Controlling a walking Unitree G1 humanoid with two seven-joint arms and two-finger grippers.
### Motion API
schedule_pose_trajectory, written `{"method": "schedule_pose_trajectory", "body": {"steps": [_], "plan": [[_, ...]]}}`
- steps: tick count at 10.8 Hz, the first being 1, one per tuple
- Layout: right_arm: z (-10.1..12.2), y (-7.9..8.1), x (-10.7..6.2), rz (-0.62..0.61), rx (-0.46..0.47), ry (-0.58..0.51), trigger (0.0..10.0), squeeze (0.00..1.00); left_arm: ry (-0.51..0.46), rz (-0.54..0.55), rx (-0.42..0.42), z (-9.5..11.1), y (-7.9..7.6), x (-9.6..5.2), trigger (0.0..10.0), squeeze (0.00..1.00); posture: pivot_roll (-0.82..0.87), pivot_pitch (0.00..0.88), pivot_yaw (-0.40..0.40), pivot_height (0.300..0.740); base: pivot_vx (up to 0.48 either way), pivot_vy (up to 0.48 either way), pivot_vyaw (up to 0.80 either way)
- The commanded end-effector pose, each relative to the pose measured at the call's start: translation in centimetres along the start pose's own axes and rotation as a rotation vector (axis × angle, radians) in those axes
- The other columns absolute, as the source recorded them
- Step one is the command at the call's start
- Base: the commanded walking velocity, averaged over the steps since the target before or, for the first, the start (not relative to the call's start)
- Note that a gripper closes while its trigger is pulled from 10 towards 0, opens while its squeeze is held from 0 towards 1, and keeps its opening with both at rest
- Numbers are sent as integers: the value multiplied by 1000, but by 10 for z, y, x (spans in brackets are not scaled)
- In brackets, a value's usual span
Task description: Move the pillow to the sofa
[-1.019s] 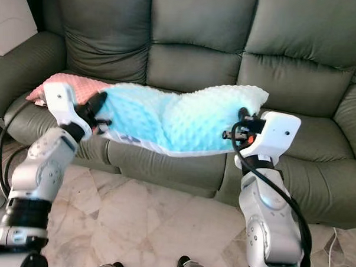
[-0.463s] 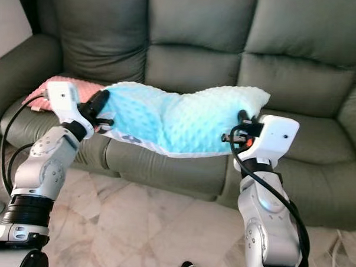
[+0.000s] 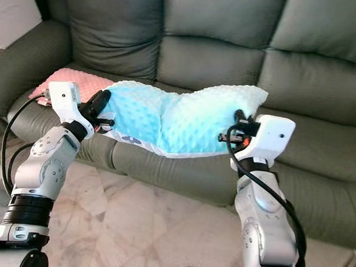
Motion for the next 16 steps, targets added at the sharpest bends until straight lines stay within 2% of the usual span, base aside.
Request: {"method": "schedule_pose_trajectory", "body": {"steps": [1,4,9,12,13,16], "plan": [[3,0,0,-4,-5,-14,10000,0,0,1,17,1,1,-1,10000,0,-145,155,31,740,296,0,0],[2,0,0,-6,-4,-12,10000,0,7,0,15,-1,0,-1,10000,0,-146,157,32,740,287,0,0],[2,-1,0,-10,-7,-10,10000,0,12,25,-17,-3,2,0,10000,0,-148,159,32,740,0,0,0],[2,-7,-1,-48,-10,-20,10000,0,38,41,-11,-8,6,1,10000,0,-156,155,37,740,0,0,0],[2,-8,-1,-49,-14,-17,10000,0,51,35,14,-12,4,1,10000,0,-160,154,36,740,0,0,-431],[2,-13,-3,-72,-27,-14,10000,0,73,3,14,-20,-3,7,10000,0,-181,156,34,740,0,0,-800]]}}
Point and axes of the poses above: a point about 5 cm out from each wrist's last joint towards the gripper, its own x axis pointing out of the wrist towards the gripper, its own z axis along the axis of the wrist's last joint, y = z × x, the point moved 3 cm from there along x, pointing out of the wrist towards the gripper
